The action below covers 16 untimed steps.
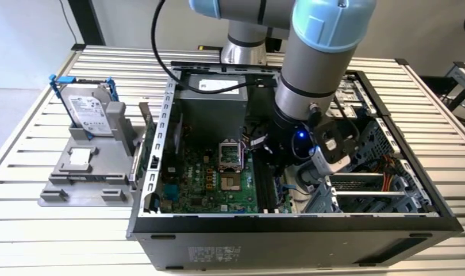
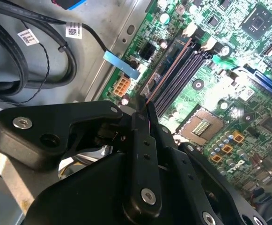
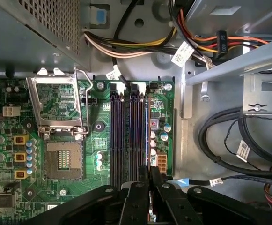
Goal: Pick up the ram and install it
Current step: 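Insert the ram into the slot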
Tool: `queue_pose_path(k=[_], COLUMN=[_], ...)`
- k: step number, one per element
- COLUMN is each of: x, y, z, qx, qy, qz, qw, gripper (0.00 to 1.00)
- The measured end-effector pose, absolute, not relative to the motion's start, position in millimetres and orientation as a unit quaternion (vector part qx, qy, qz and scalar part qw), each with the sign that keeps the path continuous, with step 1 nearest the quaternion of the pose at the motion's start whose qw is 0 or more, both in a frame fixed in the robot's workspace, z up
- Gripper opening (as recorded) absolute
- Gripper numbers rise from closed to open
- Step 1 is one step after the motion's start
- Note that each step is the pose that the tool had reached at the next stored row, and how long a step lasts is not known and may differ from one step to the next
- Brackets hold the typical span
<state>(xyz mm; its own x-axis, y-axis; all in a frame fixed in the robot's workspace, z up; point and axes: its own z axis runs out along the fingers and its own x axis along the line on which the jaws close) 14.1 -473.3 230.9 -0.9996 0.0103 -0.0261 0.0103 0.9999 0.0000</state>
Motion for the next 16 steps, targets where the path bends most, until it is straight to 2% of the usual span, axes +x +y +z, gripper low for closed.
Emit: queue_pose_path(k=[16], x=[11.8], y=[-471.6], z=[223.2], qx=[0.005], qy=[1.0], qz=[-0.001], qw=[0.013], gripper=[0.0])
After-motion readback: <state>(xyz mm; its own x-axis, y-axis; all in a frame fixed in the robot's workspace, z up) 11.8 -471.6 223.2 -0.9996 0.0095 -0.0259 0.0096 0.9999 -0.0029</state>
